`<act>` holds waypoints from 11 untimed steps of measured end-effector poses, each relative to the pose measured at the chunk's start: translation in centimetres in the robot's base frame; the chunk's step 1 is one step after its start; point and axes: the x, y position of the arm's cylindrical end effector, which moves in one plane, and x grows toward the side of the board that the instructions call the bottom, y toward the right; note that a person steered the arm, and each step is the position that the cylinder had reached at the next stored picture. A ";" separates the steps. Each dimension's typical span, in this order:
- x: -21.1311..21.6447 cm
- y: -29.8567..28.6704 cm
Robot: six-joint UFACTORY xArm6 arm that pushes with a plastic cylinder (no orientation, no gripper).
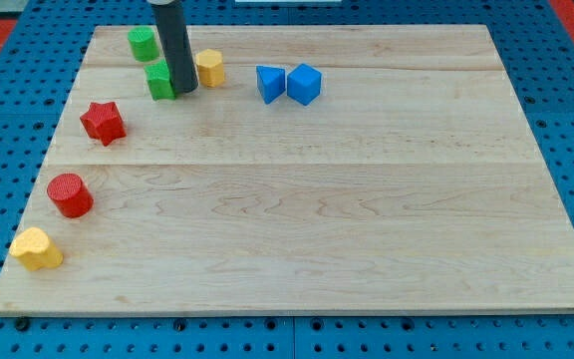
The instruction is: Place the yellow hexagon above the blue cube
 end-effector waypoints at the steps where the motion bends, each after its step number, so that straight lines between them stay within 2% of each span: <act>1: -2.9 2.6; 2: -2.9 6.8; 4: -2.9 -1.8; 5: -6.9 0.2; 6: -6.8 7.6; 7: -5.9 5.5; 8: -3.5 10.4; 11: -4.3 12.4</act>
